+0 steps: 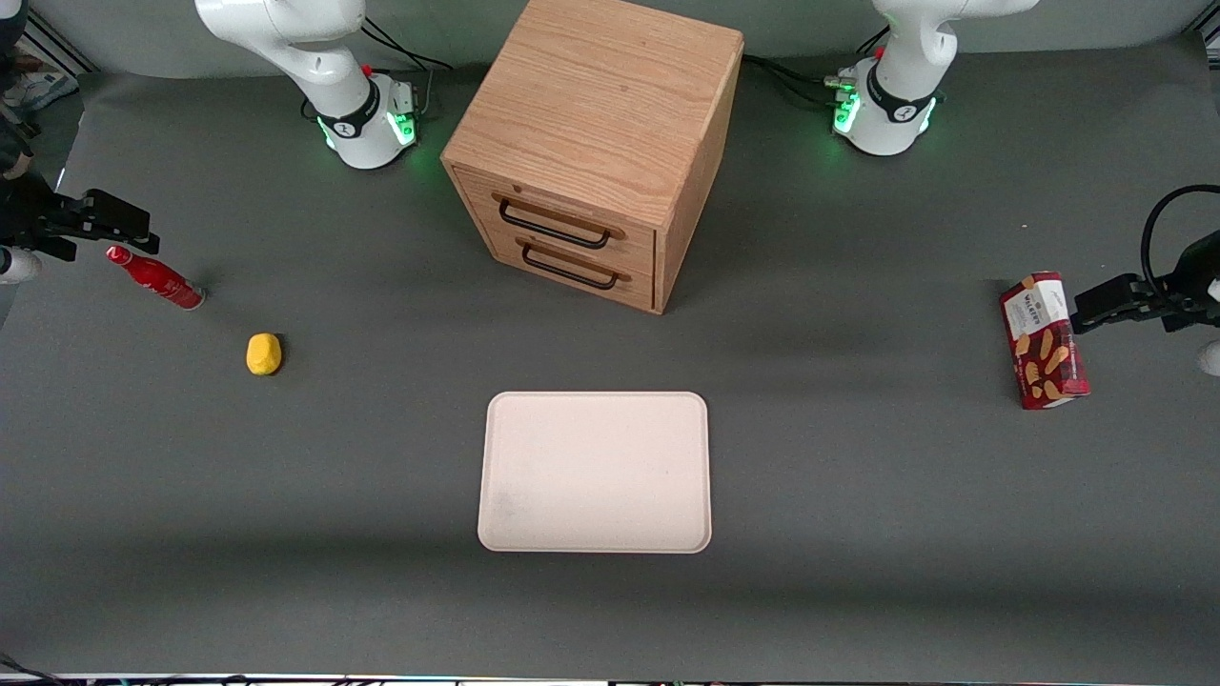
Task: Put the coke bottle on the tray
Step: 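Move the right gripper over the red Coca-Cola bottle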
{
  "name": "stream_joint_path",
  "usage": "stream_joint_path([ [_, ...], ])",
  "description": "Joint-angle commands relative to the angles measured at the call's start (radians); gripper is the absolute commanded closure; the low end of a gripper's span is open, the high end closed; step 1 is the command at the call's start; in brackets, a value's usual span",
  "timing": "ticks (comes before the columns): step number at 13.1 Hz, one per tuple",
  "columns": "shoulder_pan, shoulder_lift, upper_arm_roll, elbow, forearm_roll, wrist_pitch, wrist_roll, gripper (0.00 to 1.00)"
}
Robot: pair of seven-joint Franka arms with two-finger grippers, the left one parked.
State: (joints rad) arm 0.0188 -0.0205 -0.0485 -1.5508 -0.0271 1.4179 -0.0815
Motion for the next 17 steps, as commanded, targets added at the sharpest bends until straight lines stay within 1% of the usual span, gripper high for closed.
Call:
stream_joint_path([
  [1,-0.007,-0.006,-0.001,0.006,0.006,0.004,-0.018,0.00],
  [8,-0.013,-0.007,-0.010,0.003,-0.005,0.003,-0.029,0.00],
  [9,-0.020,-0.013,-0.014,0.002,-0.026,0.003,-0.053,0.00],
  [10,-0.039,-0.015,-0.023,0.000,-0.062,0.001,-0.108,0.00],
  [11,-0.051,-0.021,-0.046,-0.003,-0.073,0.001,-0.174,0.00],
  [13,-0.069,-0.039,-0.121,-0.026,-0.074,0.006,-0.263,0.00],
  [15,-0.074,-0.106,-0.200,-0.113,-0.076,0.057,-0.338,0.00],
  [17,-0.082,-0.179,-0.275,-0.207,-0.108,0.108,-0.424,0.00],
])
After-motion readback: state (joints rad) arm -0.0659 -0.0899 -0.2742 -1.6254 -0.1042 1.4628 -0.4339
